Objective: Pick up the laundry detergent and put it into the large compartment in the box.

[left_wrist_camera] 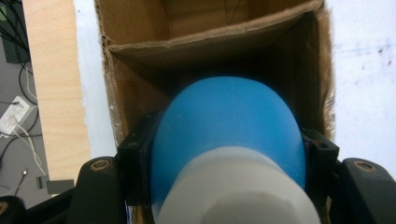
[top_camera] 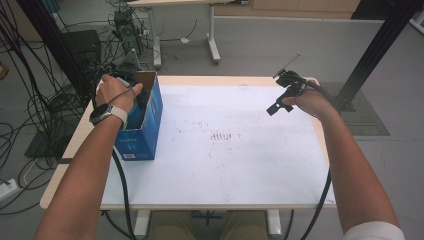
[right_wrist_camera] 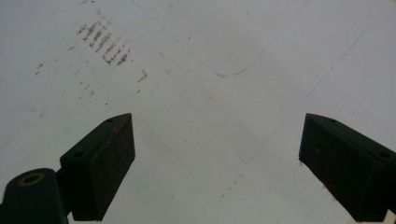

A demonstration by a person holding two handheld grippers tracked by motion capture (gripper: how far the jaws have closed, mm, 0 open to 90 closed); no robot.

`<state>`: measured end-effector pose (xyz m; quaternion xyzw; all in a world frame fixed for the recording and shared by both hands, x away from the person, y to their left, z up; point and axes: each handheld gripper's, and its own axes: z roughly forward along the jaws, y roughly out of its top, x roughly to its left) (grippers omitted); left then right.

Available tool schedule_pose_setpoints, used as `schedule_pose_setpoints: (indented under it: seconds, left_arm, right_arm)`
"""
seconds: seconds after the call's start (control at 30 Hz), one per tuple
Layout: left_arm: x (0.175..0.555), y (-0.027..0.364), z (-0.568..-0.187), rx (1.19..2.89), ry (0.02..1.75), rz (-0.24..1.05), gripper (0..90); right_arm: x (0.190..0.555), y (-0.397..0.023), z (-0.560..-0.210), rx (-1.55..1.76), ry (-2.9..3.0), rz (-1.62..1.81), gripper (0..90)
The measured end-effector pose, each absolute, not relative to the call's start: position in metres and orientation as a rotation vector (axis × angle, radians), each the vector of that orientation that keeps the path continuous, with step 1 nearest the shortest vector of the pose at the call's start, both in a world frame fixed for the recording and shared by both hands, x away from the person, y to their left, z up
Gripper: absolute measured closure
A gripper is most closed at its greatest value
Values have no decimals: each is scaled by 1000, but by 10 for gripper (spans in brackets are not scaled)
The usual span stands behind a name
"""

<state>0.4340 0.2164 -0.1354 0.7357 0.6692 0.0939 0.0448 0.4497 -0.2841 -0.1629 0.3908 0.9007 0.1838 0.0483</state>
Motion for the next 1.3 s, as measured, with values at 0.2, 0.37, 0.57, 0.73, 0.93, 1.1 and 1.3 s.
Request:
schedule_pose_setpoints:
  seconds: [0.2,0.37,0.57,0.73,0.93,1.1,1.3]
  left_arm:
    - [435,217,-140,2256,2043,279,371]
    - [435,219,-143,2253,2039,272,371]
    - [438,219,-147,2268,2040,260,371]
    - [440,219,-152,2281,2041,246,371]
    - [439,219,-153,2280,2035,251,370]
    - [440,220,-154,2275,2038,248,370]
    - [441,220,-154,2283,2038,244,370]
  right_arm:
    - [449,-283,-163,1198,2745,554,107]
    - [449,-283,-162,1195,2745,554,107]
    - [450,-283,-163,1197,2745,554,107]
    - [450,-285,-163,1201,2743,551,107]
    - [450,-283,-163,1204,2743,546,107]
    - [450,-283,-163,1200,2746,548,107]
    - [450,-283,-164,1203,2745,546,107]
